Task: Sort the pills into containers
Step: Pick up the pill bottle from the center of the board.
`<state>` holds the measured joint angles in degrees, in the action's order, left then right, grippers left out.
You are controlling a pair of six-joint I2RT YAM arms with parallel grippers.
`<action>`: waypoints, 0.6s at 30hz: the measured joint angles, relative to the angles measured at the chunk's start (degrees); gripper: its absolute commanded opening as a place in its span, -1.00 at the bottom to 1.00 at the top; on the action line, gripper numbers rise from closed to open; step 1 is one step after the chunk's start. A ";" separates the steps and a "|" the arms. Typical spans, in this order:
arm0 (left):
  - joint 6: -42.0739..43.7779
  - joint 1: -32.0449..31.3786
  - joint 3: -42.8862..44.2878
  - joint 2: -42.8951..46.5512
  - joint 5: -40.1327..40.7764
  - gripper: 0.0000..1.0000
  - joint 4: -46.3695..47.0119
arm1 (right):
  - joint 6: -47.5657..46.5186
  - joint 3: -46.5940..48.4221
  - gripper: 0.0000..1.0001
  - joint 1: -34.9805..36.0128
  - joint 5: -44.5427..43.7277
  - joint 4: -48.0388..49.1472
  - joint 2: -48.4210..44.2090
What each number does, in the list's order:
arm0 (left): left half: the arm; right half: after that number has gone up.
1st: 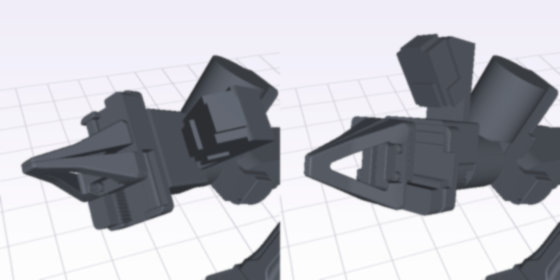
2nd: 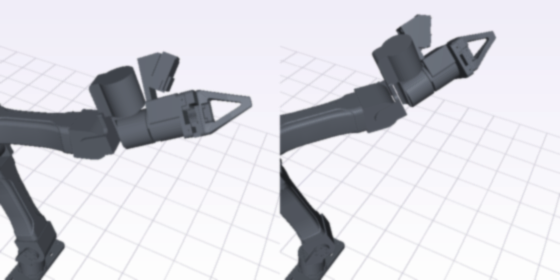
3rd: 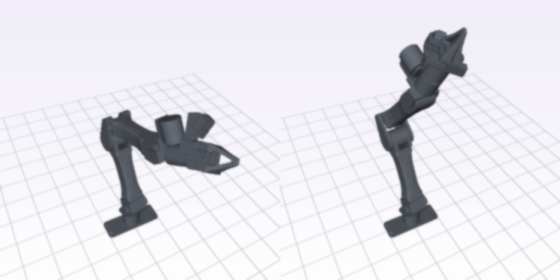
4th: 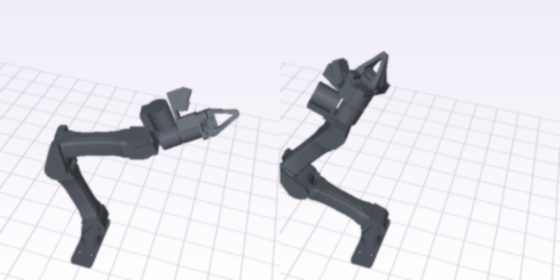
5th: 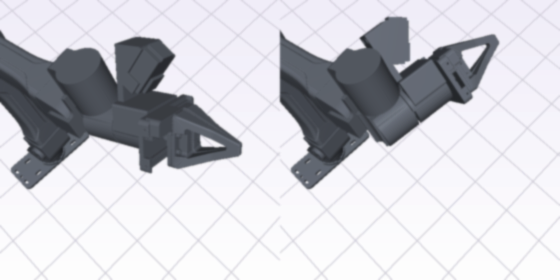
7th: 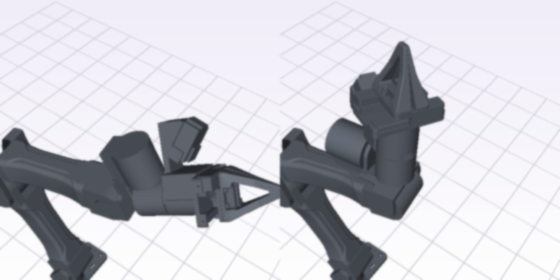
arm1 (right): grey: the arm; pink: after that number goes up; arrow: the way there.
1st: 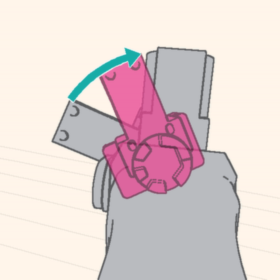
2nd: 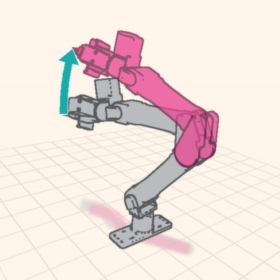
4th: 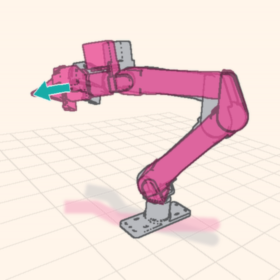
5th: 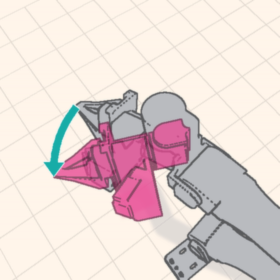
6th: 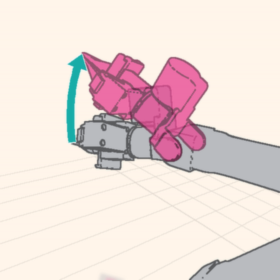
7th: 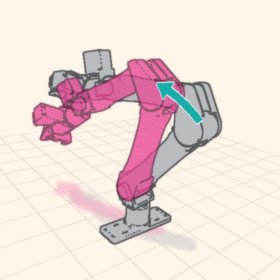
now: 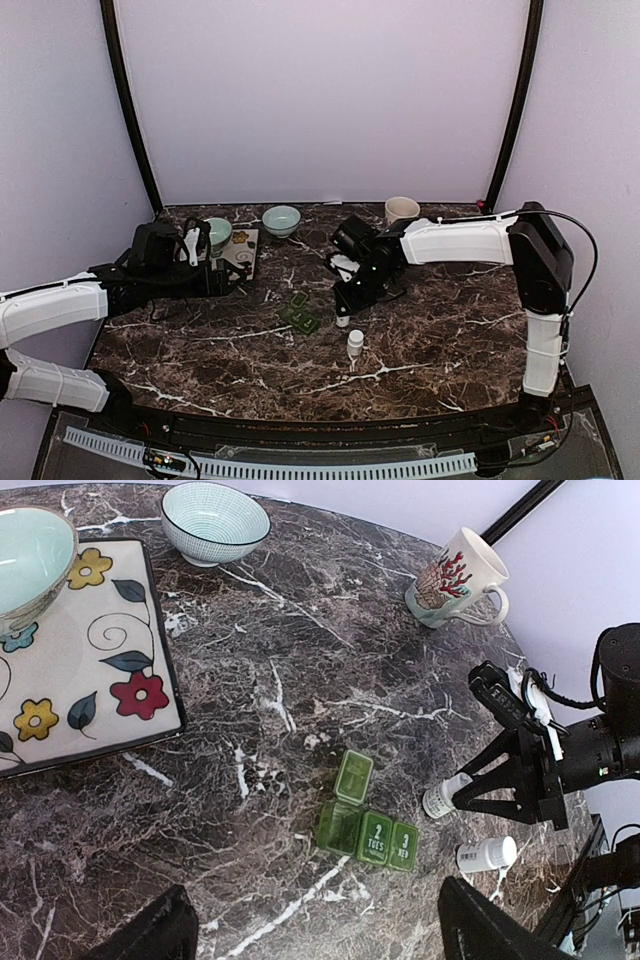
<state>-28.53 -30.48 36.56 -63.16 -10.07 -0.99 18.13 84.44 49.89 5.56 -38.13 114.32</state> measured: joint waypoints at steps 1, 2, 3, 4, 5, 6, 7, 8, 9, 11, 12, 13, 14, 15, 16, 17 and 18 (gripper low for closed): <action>-0.02 0.00 0.00 0.00 0.00 0.72 0.00 | 0.04 0.00 -0.59 0.00 -0.09 0.02 0.00; -0.02 0.00 0.00 0.00 0.00 0.72 0.00 | -0.04 0.00 -0.61 0.00 -0.11 0.04 0.00; -0.04 0.00 0.00 0.00 -0.02 0.73 0.00 | -0.07 0.00 -0.62 0.00 -0.13 0.07 0.00; -0.04 0.00 0.00 0.00 -0.02 0.74 0.00 | -0.07 0.00 -0.66 0.00 -0.13 0.07 0.00; -0.09 0.00 0.00 0.00 -0.07 0.74 0.00 | -0.07 0.00 -0.68 0.00 -0.13 0.07 -0.02; -0.15 0.00 0.00 0.00 -0.24 0.75 0.00 | -0.07 0.00 -0.70 0.00 -0.15 0.07 -0.09; -0.17 0.00 0.00 0.00 -0.44 0.75 0.02 | -0.07 0.00 -0.71 0.00 -0.15 0.02 -0.11; -0.22 0.00 0.00 0.00 -0.79 0.76 0.04 | -0.07 0.00 -0.72 0.00 -0.15 0.02 -0.11; -0.20 0.00 0.00 0.00 -1.14 0.76 0.07 | -0.07 0.00 -0.72 0.00 -0.15 0.00 -0.17; -0.31 0.00 -0.02 0.00 -2.16 0.77 0.39 | -0.07 0.00 -0.72 0.00 -0.15 -0.11 -0.39; -0.37 0.00 -0.04 0.00 -2.80 0.77 0.74 | -0.07 0.04 -0.72 0.00 -0.11 -0.22 -0.63; -0.44 0.00 -0.07 0.00 -3.37 0.79 1.18 | -0.07 0.13 -0.73 0.00 0.02 -0.35 -0.98; -0.48 0.00 -0.07 0.00 -4.13 0.95 1.66 | -0.07 0.35 -0.73 0.00 0.22 -0.57 -1.44; -0.57 0.00 -0.07 0.00 -4.63 0.97 1.99 | -0.04 0.68 -0.73 0.00 0.50 -0.72 -2.01; -0.52 0.00 -0.09 0.00 -5.49 0.98 2.54 | -0.04 1.14 -0.73 0.00 0.85 -0.87 -2.62; -0.85 0.00 -0.09 0.00 -6.21 0.98 2.99 | -0.04 1.55 -0.73 0.00 1.16 -0.85 -3.28; -0.98 0.00 -0.13 0.00 -7.08 0.98 3.50 | 0.00 2.16 -0.73 0.00 1.73 -0.85 -4.11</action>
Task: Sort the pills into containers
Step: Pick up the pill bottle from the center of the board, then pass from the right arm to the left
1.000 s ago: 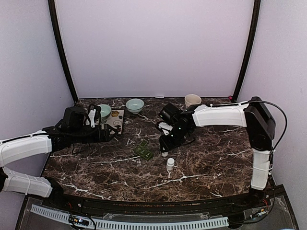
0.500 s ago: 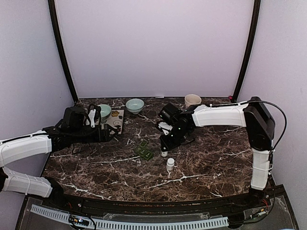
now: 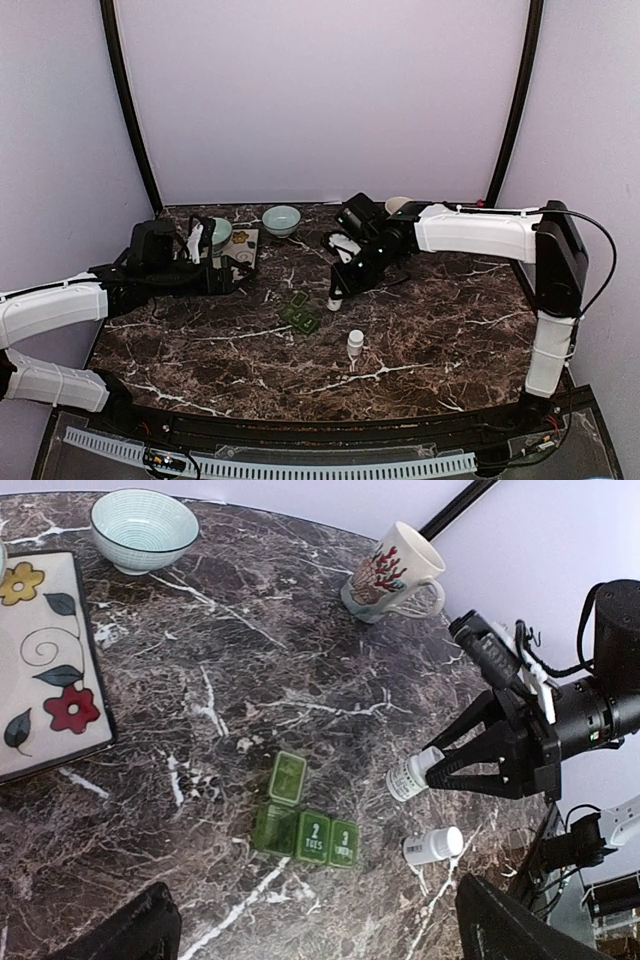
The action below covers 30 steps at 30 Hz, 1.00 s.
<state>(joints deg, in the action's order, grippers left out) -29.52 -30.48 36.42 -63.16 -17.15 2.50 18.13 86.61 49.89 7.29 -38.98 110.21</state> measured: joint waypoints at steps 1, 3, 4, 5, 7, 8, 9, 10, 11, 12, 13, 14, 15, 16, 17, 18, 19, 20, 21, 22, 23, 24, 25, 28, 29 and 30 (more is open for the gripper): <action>-0.09 0.00 -0.09 0.00 -0.83 0.98 0.61 | 0.09 0.57 -0.73 0.00 0.70 0.17 -0.92; -0.31 0.00 -0.17 0.00 -2.36 0.98 1.60 | 0.44 1.51 -0.73 0.00 2.29 0.85 -2.91; -0.55 0.00 -0.20 0.00 -3.45 0.97 2.43 | 0.66 1.88 -0.73 0.00 3.19 1.29 -3.85; -0.81 0.00 -0.24 0.00 -4.46 0.97 3.19 | 1.03 2.27 -0.73 0.00 4.22 1.95 -4.87; -1.31 0.00 -0.33 0.00 -6.29 0.95 4.90 | 1.88 2.95 -0.73 0.00 6.58 3.41 -6.67; -1.75 0.00 -0.48 0.00 -7.56 0.94 6.25 | 2.43 3.41 -0.73 0.00 8.13 4.28 -7.56; -2.12 0.00 -0.57 -0.02 -8.33 0.94 7.08 | 2.75 3.82 -0.73 0.00 9.25 4.79 -8.00; -2.58 0.00 -0.70 -0.11 -9.42 0.93 8.31 | 3.30 4.33 -0.73 0.00 10.60 5.57 -8.39; -3.02 0.00 -0.79 -0.33 -10.60 0.92 9.64 | 3.69 4.72 -0.73 0.00 11.89 6.47 -8.70; -3.48 0.00 -0.81 -0.66 -11.78 0.92 11.02 | 4.20 4.90 -0.73 0.00 13.14 7.45 -8.92; -3.91 0.00 -0.83 -1.07 -12.76 0.90 12.24 | 4.72 4.94 -0.73 0.00 14.12 8.26 -9.11; -4.42 0.00 -0.83 -1.66 -14.08 0.88 13.79 | 5.18 4.94 -0.73 0.00 15.37 8.98 -9.25; -4.90 0.00 -0.83 -2.23 -15.08 0.87 15.04 | 5.64 4.94 -0.73 -0.02 16.33 9.60 -9.29; -5.49 0.00 -0.83 -2.99 -16.35 0.84 16.50 | 6.25 4.94 -0.73 -0.02 17.49 10.36 -9.31; -5.92 0.00 -0.83 -3.82 -17.51 0.81 17.94 | 6.82 4.94 -0.73 -0.02 18.64 11.15 -9.31; -6.49 0.00 -0.81 -4.68 -18.58 0.79 19.37 | 7.54 4.94 -0.73 -0.02 19.74 11.89 -9.31; -7.41 0.00 -0.79 -5.99 -20.24 0.78 21.49 | 8.04 4.94 -0.73 -0.04 20.57 12.52 -9.31; -7.43 0.00 -0.79 -6.10 -20.39 0.76 21.66 | 8.74 4.94 -0.74 -0.07 21.73 13.49 -9.31; -8.04 0.00 -0.76 -6.73 -21.16 0.74 22.77 | 9.33 4.94 -0.74 -0.09 22.75 14.45 -9.31; -8.52 0.00 -0.68 -7.17 -21.73 0.73 23.54 | 9.99 4.94 -0.74 -0.11 23.78 15.41 -9.31; -8.98 0.00 -0.42 -7.72 -22.64 0.73 24.46 | 10.64 4.94 -0.74 -0.22 24.81 16.37 -9.31; -9.60 0.00 0.04 -8.28 -23.39 0.72 25.40 | 11.28 4.94 -0.74 -0.33 25.77 17.29 -9.31; -10.05 0.00 0.44 -8.76 -24.02 0.70 26.47 | 11.87 4.94 -0.74 -0.35 26.69 18.18 -9.31; -11.56 0.00 1.51 -9.92 -25.59 0.66 29.59 | 13.22 4.94 -0.74 -0.44 28.72 20.22 -9.31; -12.11 0.00 1.73 -10.25 -25.97 0.64 30.58 | 13.60 4.92 -0.74 -0.50 29.14 20.65 -9.31; -13.05 0.00 1.90 -10.78 -26.53 0.62 32.39 | 13.92 4.92 -0.74 -0.57 29.57 21.09 -9.29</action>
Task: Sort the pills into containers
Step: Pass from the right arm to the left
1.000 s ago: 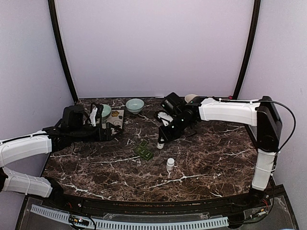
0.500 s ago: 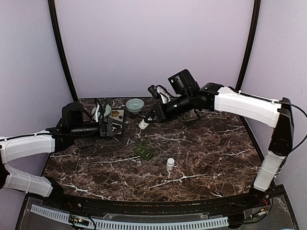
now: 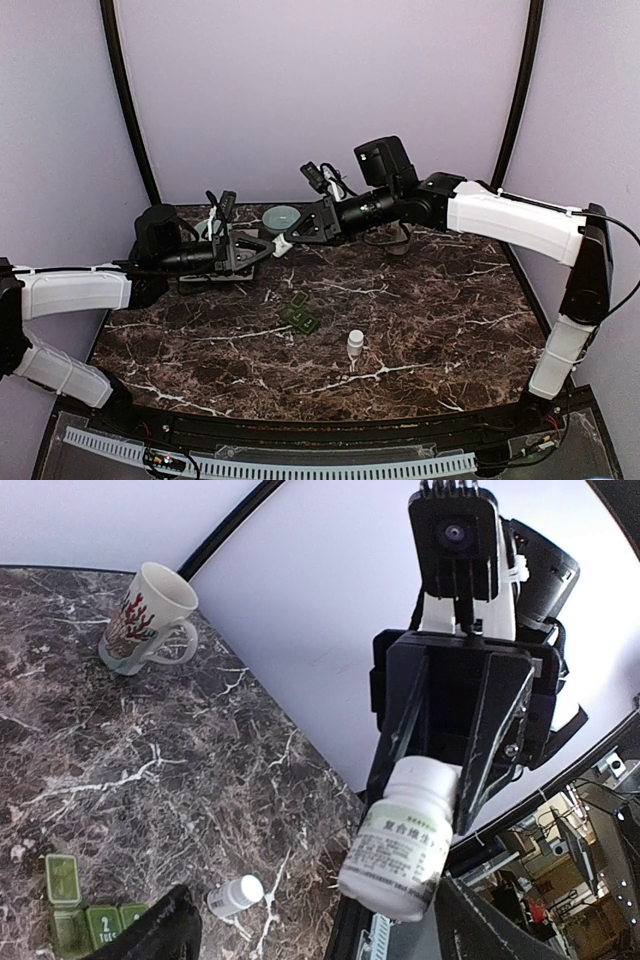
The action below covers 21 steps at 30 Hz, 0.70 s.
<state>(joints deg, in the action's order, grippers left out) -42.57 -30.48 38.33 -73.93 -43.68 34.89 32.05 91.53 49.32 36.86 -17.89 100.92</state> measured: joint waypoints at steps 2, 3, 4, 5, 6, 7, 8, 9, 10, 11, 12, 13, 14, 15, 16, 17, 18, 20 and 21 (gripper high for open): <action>-1.73 0.00 0.11 -0.94 -0.85 0.56 2.91 | 0.48 0.00 -0.74 -0.17 0.87 0.70 0.00; -2.54 0.00 0.11 -1.33 -1.18 0.53 3.98 | 0.74 0.00 -0.75 -0.24 1.09 1.09 0.02; -3.34 0.00 0.13 -1.77 -1.62 0.50 5.22 | 1.11 0.00 -0.75 -0.37 1.33 1.53 0.02; -4.11 0.00 0.15 -2.16 -1.99 0.48 6.34 | 1.44 0.00 -0.75 -0.52 1.68 1.90 0.04; -4.83 0.00 0.17 -2.51 -2.29 0.46 7.43 | 1.75 0.00 -0.75 -0.70 2.10 2.32 0.09; -5.46 0.00 0.17 -2.80 -2.62 0.44 8.39 | 2.08 0.00 -0.76 -0.76 2.36 2.75 0.11; -6.01 0.00 0.17 -2.97 -2.84 0.42 9.05 | 2.45 0.00 -0.76 -0.87 2.67 3.28 0.17; -6.67 0.00 0.17 -3.17 -3.10 0.41 9.84 | 2.75 0.00 -0.76 -0.94 3.06 3.85 0.24; -7.26 0.00 0.17 -3.30 -3.34 0.38 10.60 | 2.84 0.00 -0.76 -1.01 3.26 4.15 0.31; -7.74 0.00 0.17 -3.32 -3.52 0.35 11.13 | 3.10 0.00 -0.76 -1.01 3.58 4.66 0.42; -8.15 0.00 0.17 -3.32 -3.72 0.32 11.65 | 3.34 -0.02 -0.76 -1.01 3.76 5.03 0.48; -8.61 0.00 0.17 -3.32 -3.87 0.29 12.22 | 3.67 -0.04 -0.77 -1.01 4.11 5.42 0.61; -9.01 0.00 0.17 -3.32 -3.96 0.27 12.83 | 3.93 -0.04 -0.77 -1.03 4.42 5.81 0.74; -9.29 0.00 0.17 -3.37 -4.11 0.24 13.42 | 4.15 -0.04 -0.77 -1.05 4.61 6.12 0.87; -9.66 0.00 0.20 -3.37 -4.20 0.22 13.81 | 4.35 -0.04 -0.77 -1.09 4.92 6.36 1.03; -10.05 0.00 0.17 -3.41 -4.35 0.17 14.27 | 4.50 -0.04 -0.77 -1.09 5.09 6.58 1.14; -10.36 0.00 0.20 -3.43 -4.48 0.09 14.67 | 4.70 -0.07 -0.77 -1.11 5.33 6.88 1.31; -10.97 0.00 0.20 -3.67 -4.85 0.02 15.72 | 5.09 -0.35 -0.78 -1.22 5.64 7.82 1.62; -11.34 0.00 0.20 -3.78 -5.01 0.00 16.11 | 5.33 -0.68 -0.78 -1.29 5.77 8.26 1.64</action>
<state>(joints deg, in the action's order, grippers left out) -53.91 -30.48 38.52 -77.71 -48.69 51.00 37.39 90.85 48.03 42.63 -9.63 102.56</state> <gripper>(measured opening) 0.539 0.236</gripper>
